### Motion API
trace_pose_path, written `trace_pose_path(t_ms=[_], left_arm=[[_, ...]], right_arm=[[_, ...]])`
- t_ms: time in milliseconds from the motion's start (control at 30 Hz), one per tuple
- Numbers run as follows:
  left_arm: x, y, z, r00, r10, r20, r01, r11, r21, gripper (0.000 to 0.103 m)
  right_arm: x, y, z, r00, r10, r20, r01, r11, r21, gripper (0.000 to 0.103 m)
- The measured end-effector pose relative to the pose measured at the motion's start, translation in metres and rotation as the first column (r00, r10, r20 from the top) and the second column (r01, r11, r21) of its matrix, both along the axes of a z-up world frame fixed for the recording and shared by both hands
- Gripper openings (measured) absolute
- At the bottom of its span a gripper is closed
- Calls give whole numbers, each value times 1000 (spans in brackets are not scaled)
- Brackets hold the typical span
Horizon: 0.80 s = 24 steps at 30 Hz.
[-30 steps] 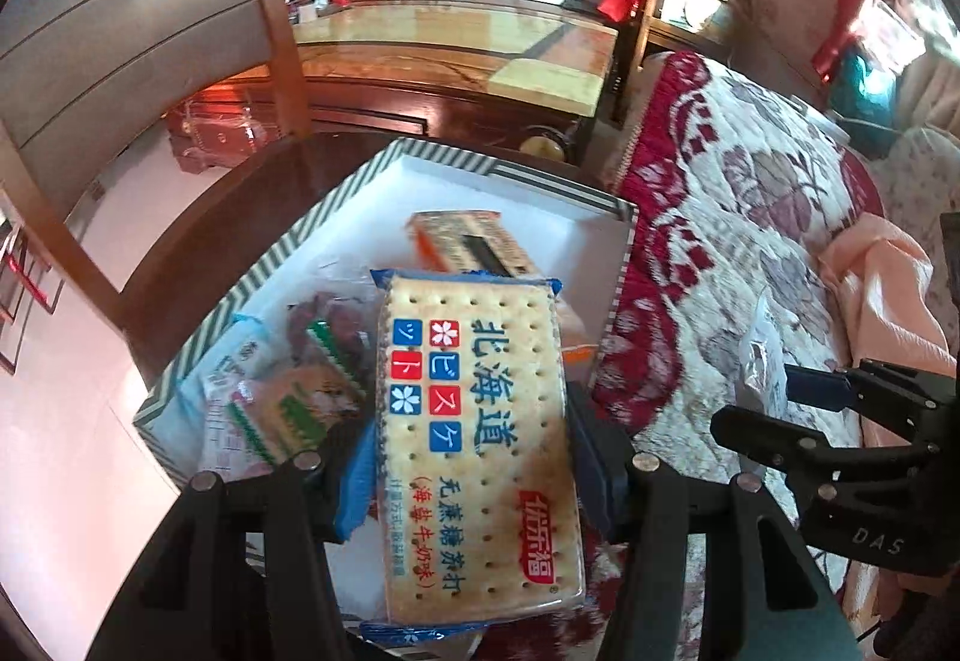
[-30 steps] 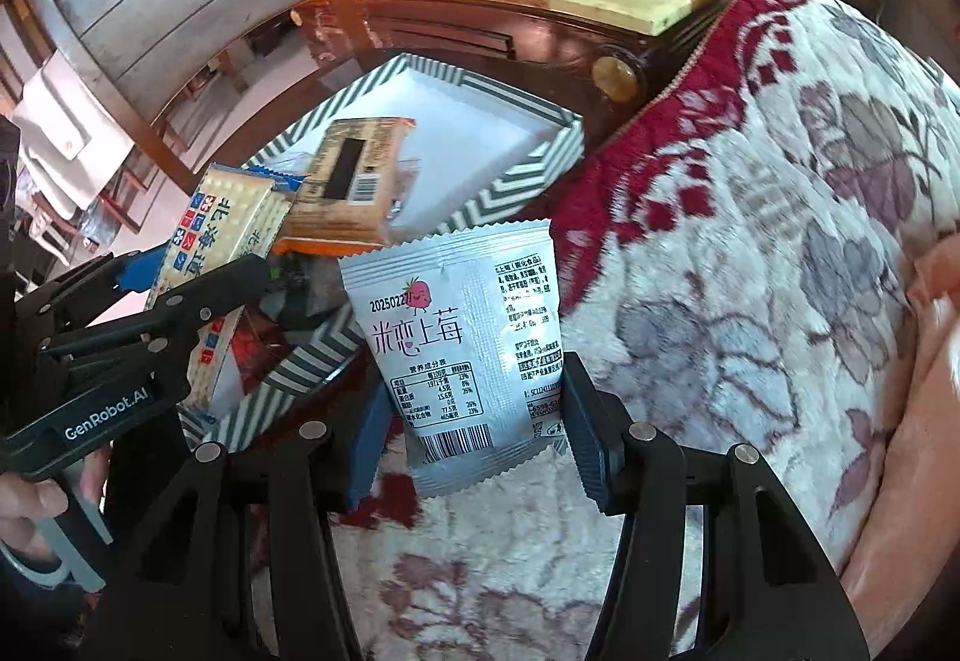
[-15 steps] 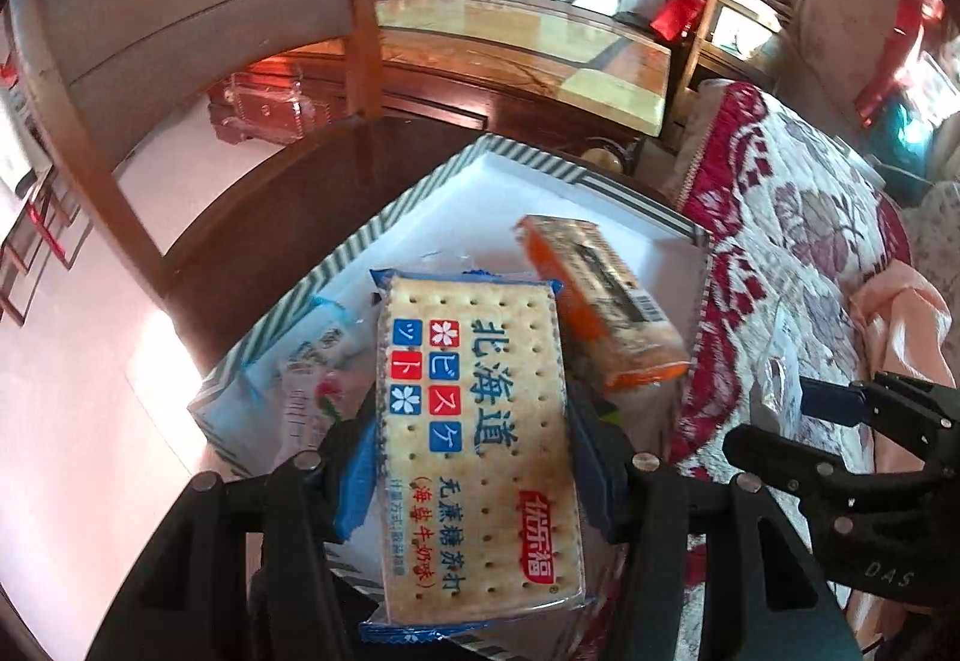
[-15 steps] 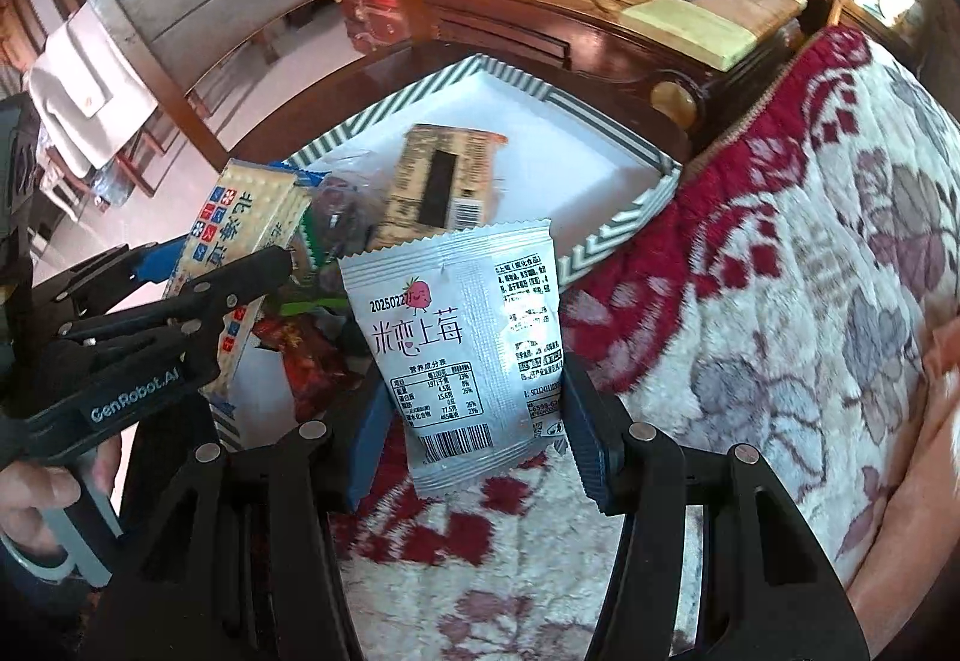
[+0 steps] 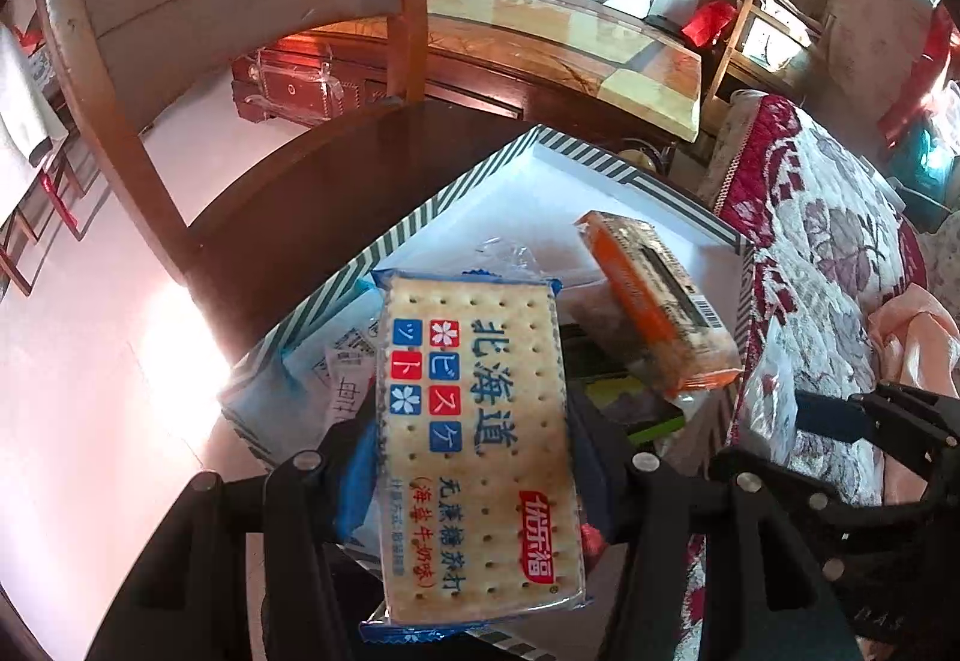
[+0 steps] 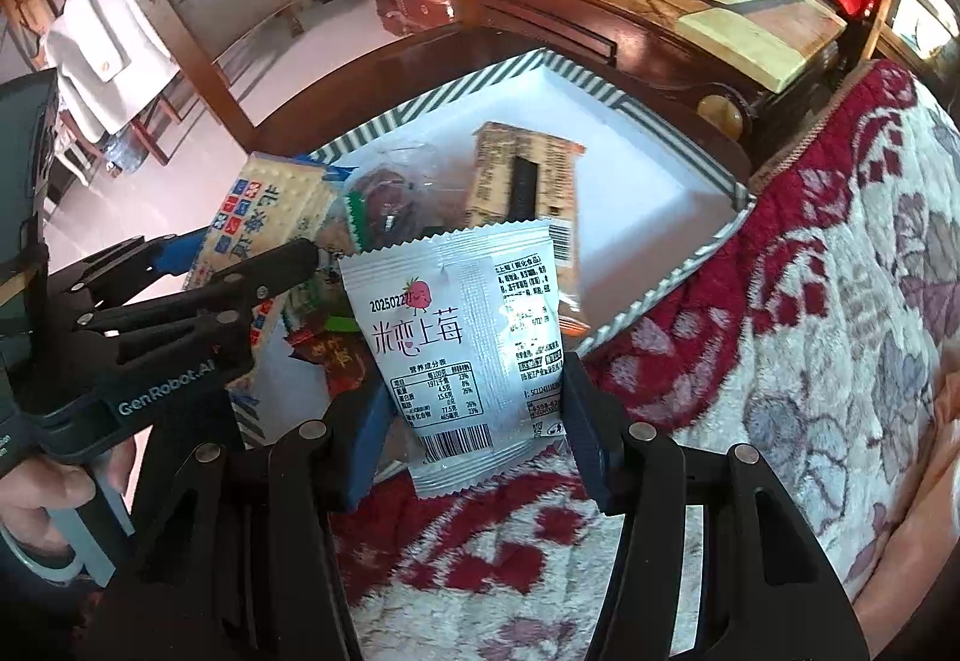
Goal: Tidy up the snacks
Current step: 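Carry the cracker pack and the white sachet over the white box with both tools, then lower both items into the white box and open both tools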
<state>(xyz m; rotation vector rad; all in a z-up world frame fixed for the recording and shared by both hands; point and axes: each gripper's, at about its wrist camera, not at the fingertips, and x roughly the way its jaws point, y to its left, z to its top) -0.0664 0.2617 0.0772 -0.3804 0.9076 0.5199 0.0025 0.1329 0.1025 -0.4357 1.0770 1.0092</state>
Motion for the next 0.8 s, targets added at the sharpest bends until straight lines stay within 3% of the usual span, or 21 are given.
trace_pose_path(t_ms=[400,800], left_arm=[[0,11,-10,1000,14,-12,-15,1000,-18,58],[11,19,-16,999,11,-40,-12,1000,-18,58]], right_arm=[[-10,26,-15,999,48,-15,-49,998,-35,53],[12,46,-21,999,30,-19,-31,998,-62,53]])
